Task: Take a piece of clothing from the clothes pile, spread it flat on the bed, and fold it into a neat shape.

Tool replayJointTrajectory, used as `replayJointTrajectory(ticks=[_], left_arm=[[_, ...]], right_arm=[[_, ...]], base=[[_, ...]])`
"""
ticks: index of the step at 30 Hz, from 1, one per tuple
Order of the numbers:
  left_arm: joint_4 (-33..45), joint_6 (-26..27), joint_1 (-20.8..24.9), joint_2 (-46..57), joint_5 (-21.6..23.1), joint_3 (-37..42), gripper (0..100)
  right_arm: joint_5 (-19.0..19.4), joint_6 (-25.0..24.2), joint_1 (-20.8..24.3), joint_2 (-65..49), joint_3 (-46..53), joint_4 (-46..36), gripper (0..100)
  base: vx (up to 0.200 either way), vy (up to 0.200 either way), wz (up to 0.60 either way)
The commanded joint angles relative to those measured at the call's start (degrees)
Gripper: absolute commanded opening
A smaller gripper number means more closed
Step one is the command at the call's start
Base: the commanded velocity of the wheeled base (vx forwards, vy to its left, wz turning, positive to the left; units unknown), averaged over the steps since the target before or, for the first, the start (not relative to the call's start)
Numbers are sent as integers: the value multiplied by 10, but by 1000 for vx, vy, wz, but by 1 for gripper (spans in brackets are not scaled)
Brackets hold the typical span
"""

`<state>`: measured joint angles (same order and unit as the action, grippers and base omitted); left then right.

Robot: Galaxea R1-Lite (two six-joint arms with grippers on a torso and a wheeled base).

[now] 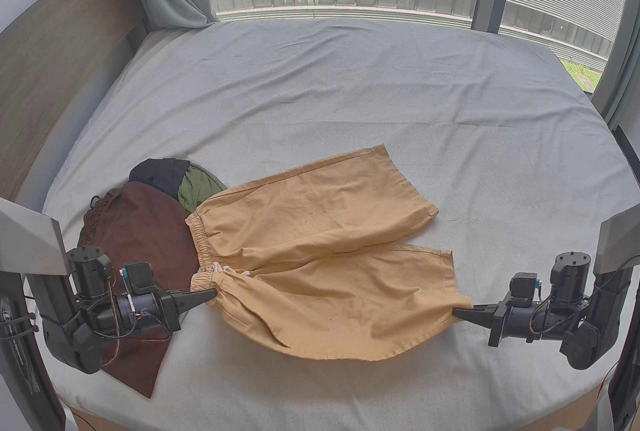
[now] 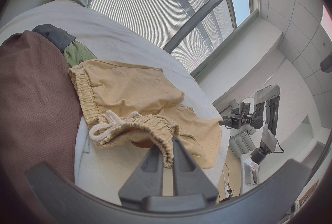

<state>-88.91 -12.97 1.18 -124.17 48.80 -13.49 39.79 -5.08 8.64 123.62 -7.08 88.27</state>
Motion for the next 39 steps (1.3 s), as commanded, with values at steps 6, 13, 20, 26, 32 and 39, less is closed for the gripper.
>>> replayJointTrajectory(ticks=[6,13,20,26,32,39], left_arm=[[0,0,-4,-3,0,-4,0],[0,-1,-4,-4,0,-8,0],[0,-2,-3,2,-1,-8,0],[0,-6,-4,3,-1,-14,0],[0,-20,-3,10,-13,-18,0],[-1,-26,-4,14,-18,-22,0]], right_arm=[[-1,-4,4,-15,0,1,0],[-1,-20,4,-37,-4,1,0],[-5,-41,4,-56,-24,1,0],[-18,-60,4,-70,-47,0,0],[-23,-92,3,-77,-79,0,0],[-23,-109,2,-76,-106,0,0]], base=[[0,0,0],[0,0,0],[0,0,0],[0,0,0],[0,0,0],[0,0,0]])
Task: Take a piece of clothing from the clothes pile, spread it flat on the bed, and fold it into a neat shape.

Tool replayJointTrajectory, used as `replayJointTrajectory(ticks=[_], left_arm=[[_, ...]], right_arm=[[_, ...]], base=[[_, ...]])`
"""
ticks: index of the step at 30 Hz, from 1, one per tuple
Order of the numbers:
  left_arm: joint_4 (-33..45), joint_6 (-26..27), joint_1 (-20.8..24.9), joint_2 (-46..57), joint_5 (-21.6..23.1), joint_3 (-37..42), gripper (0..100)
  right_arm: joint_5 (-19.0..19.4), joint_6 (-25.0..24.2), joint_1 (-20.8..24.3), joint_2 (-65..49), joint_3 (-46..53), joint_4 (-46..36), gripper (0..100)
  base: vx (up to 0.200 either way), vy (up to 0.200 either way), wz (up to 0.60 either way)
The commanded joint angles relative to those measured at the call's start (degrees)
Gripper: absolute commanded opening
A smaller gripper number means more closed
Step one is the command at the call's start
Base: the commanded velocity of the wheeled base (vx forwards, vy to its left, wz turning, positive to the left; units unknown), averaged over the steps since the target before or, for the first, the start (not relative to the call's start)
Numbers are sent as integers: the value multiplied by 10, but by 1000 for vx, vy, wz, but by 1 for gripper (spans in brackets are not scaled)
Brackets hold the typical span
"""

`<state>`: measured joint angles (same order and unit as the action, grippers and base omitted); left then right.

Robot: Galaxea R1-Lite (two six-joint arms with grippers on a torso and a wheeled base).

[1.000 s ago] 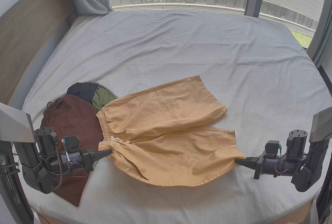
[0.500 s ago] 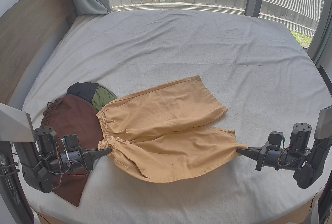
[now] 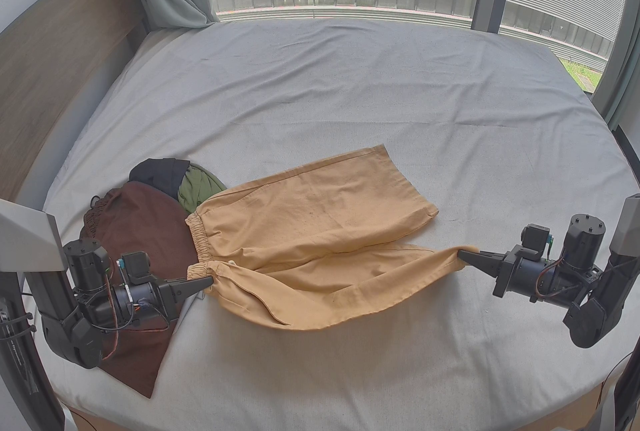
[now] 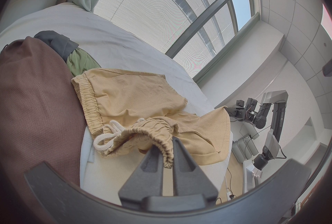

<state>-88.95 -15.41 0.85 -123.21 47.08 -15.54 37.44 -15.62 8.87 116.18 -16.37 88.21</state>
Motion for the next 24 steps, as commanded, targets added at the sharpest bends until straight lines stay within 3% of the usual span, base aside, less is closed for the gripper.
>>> replayJointTrajectory(ticks=[1,11,24], left_arm=[[-1,-1,-1,4,-1,-3,0],[-1,-3,-2,5,-3,-8,0],[0,-59,-2,29,-15,-13,0]], right_arm=[[0,-7,0,-2,-17,-1,0],[0,-19,-4,0,-54,-4,0],[0,-61,0,3,-118,-3,0]], base=[[0,0,0],[0,0,0],[0,0,0]])
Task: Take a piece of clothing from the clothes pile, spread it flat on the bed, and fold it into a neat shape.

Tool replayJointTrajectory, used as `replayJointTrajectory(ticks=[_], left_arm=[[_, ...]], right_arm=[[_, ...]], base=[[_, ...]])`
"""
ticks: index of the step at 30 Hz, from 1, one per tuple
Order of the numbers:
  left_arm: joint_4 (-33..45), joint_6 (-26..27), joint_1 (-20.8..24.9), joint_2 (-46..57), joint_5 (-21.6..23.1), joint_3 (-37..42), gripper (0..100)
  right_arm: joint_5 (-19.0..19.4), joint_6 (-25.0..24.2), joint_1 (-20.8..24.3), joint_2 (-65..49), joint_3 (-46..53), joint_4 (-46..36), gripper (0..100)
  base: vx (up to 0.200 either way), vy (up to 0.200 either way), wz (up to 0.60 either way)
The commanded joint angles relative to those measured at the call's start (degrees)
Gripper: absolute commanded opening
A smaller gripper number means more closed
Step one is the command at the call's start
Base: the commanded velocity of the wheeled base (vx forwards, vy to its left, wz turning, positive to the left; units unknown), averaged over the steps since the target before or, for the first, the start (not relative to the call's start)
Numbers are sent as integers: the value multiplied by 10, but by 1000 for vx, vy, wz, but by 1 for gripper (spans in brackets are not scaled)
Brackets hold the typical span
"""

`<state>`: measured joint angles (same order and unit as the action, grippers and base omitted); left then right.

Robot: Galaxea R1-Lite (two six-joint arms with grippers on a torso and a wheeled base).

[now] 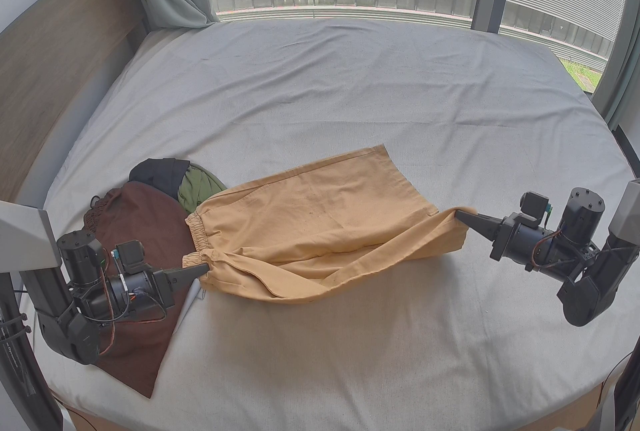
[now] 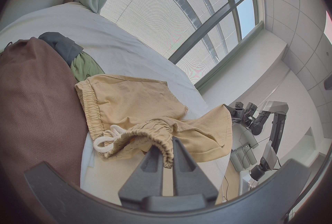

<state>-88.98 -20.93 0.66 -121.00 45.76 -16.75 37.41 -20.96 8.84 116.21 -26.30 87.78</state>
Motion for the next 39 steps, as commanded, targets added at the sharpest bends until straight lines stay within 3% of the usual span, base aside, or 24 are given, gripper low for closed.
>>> replayJointTrajectory(ticks=[1,13,39], left_arm=[[0,-3,0,6,-7,-3,0],[0,-34,2,5,-37,-21,0],[0,-90,0,-5,-110,-77,0]], right_arm=[[0,-14,0,2,-23,1,0],[1,-32,1,26,-101,-8,0],[0,-53,16,60,-325,-188,0]], base=[[0,0,0],[0,0,0],[0,0,0]])
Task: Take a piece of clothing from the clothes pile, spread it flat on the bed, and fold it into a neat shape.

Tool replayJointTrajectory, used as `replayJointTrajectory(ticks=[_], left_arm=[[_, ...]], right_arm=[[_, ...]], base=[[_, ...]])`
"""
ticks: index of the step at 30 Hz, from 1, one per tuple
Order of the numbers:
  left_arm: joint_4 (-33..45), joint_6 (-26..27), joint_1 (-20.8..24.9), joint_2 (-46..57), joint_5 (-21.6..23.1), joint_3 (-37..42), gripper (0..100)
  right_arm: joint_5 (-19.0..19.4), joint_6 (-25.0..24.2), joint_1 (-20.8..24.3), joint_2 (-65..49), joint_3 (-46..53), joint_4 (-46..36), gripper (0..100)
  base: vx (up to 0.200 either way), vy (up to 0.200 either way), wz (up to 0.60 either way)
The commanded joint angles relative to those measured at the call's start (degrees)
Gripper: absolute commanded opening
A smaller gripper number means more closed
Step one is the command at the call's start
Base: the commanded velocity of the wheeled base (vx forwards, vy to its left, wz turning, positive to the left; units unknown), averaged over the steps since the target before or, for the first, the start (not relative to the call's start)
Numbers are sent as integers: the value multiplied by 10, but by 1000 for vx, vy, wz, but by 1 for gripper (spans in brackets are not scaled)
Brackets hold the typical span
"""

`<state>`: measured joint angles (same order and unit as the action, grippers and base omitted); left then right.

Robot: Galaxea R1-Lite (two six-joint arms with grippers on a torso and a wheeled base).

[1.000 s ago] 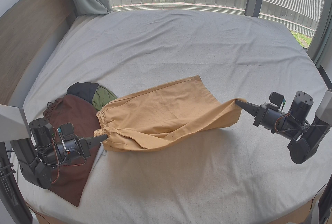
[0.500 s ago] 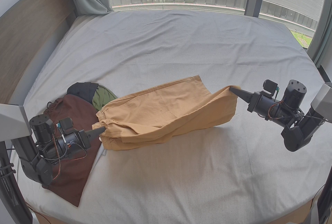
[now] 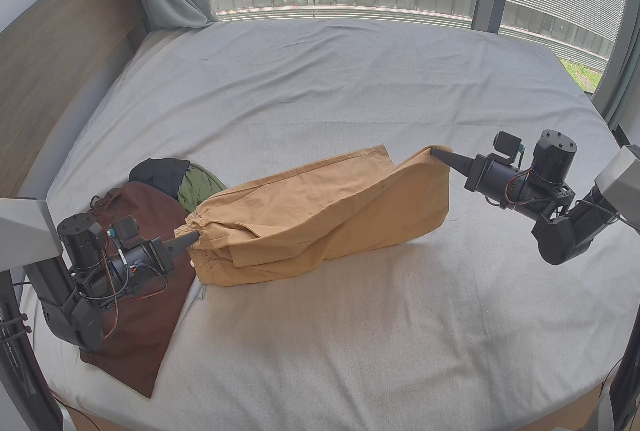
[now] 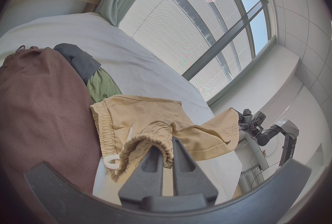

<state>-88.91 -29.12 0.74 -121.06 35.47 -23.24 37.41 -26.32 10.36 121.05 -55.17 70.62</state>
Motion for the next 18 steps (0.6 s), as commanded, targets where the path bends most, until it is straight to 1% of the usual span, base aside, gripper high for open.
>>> replayJointTrajectory(ticks=[1,5,12,18], left_arm=[[0,-8,-1,-5,-8,-12,0],[0,-18,-1,-14,-25,-24,0],[0,-19,-6,-26,-30,-39,0],[0,-32,-6,-33,-48,-59,0]], right_arm=[[0,0,1,12,-36,-16,0],[-1,-1,1,24,-78,-47,0],[-5,-11,0,48,-130,-81,0],[-9,-12,-3,82,-170,-90,0]], base=[[0,0,0],[0,0,0],[0,0,0],[0,0,0]])
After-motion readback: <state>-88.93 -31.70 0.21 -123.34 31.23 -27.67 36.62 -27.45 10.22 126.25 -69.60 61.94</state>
